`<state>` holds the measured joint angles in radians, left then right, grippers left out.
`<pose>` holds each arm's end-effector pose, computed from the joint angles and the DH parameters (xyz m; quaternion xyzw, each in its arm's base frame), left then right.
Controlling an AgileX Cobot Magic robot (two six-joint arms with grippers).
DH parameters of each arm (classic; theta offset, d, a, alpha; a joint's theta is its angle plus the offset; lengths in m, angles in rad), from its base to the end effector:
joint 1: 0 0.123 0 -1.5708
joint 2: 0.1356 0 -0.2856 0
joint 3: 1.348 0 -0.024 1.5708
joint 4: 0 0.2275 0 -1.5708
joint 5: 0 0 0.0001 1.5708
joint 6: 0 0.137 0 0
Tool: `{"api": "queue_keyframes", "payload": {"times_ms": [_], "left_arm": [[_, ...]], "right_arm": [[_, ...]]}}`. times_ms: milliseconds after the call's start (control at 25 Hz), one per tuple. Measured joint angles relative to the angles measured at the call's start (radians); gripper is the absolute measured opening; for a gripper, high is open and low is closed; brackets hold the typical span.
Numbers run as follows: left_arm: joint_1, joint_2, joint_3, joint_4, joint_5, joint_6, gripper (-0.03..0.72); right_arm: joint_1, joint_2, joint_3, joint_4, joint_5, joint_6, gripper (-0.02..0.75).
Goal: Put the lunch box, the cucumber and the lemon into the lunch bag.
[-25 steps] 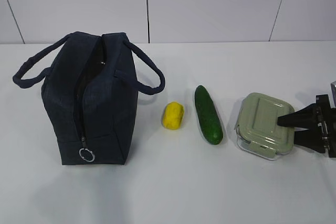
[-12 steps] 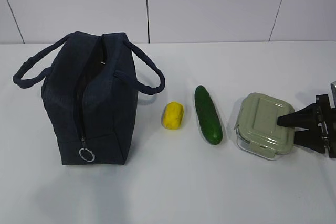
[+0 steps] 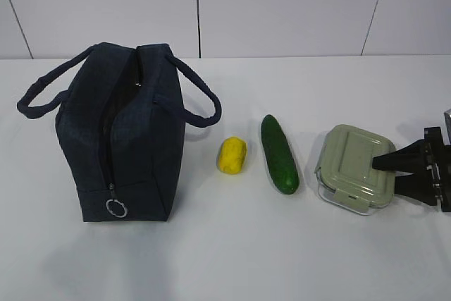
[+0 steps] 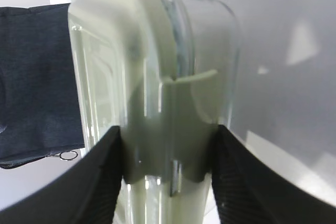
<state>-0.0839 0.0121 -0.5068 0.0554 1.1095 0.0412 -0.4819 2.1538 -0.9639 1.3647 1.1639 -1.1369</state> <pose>0.0131 0.0057 0.2412 0.0525 0.8651 0.0170 0.4986 0.3349 -0.0361 0.0859 0.1744 0.8298 0.5084 0.1500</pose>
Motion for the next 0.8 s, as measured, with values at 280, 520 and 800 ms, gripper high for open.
{"api": "queue_keyframes", "payload": {"times_ms": [280,520,800], "left_arm": [[0.000,0.000,0.000,0.000,0.000,0.000,0.239],[0.000,0.000,0.000,0.000,0.000,0.000,0.238],[0.000,0.000,0.000,0.002,0.000,0.000,0.238]], "right_arm": [[0.000,0.000,0.000,0.000,0.000,0.006,0.365],[0.000,0.000,0.000,0.000,0.000,0.018,0.363],[0.000,-0.035,0.000,-0.027,-0.036,0.036,0.363]]}}
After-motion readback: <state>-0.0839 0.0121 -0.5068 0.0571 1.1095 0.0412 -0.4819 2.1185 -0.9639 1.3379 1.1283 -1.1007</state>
